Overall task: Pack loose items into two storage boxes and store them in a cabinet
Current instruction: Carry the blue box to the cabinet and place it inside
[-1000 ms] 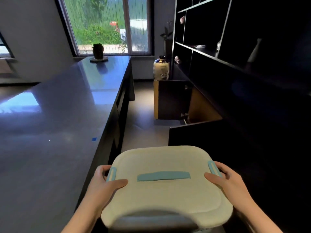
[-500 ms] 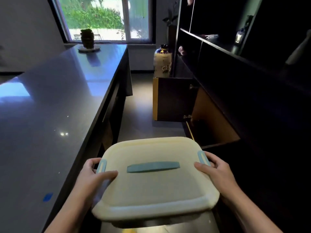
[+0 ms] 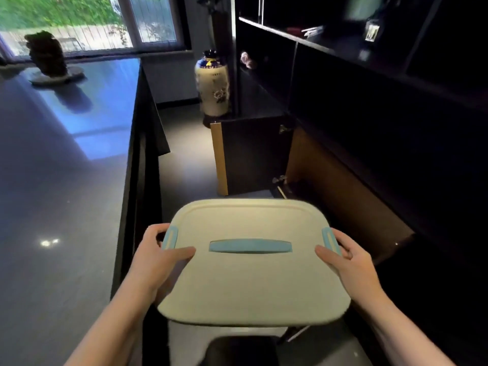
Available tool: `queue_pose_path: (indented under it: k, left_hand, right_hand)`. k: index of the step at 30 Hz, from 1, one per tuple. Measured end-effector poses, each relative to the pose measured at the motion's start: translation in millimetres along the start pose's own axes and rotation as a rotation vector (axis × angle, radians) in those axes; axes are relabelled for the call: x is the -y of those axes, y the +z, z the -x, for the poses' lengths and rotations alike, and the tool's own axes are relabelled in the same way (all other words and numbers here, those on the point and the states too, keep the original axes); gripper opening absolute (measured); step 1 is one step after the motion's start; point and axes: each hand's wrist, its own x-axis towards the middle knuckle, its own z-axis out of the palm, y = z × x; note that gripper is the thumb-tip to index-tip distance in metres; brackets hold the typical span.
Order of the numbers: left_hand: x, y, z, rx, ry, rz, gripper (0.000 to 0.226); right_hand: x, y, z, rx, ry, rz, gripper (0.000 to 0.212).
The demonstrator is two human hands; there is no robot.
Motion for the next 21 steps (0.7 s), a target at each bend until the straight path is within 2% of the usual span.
queue_pose_path:
  k: [6, 10, 16, 21]
  left_hand:
    - [-16, 30, -98, 0.088, 0.024, -0.035, 0.059]
    - [-24, 62, -162, 0.066, 0.08, -0.144, 0.057]
    - [-49, 93, -256, 0.066, 0.098, -0.242, 0.06]
    - [-70, 119, -319, 0.105, 0.059, -0.353, 0.064]
  right_hand:
    - [-2, 14, -62, -0.097, 0.002, 0.097, 0.036]
    - [-15, 27, -113, -0.161, -0.018, 0.184, 0.034]
    - [-27, 49, -190, -0.267, 0.056, 0.121, 0.051]
    - [-30, 63, -234, -0.324, 0.115, 0.092, 0.048]
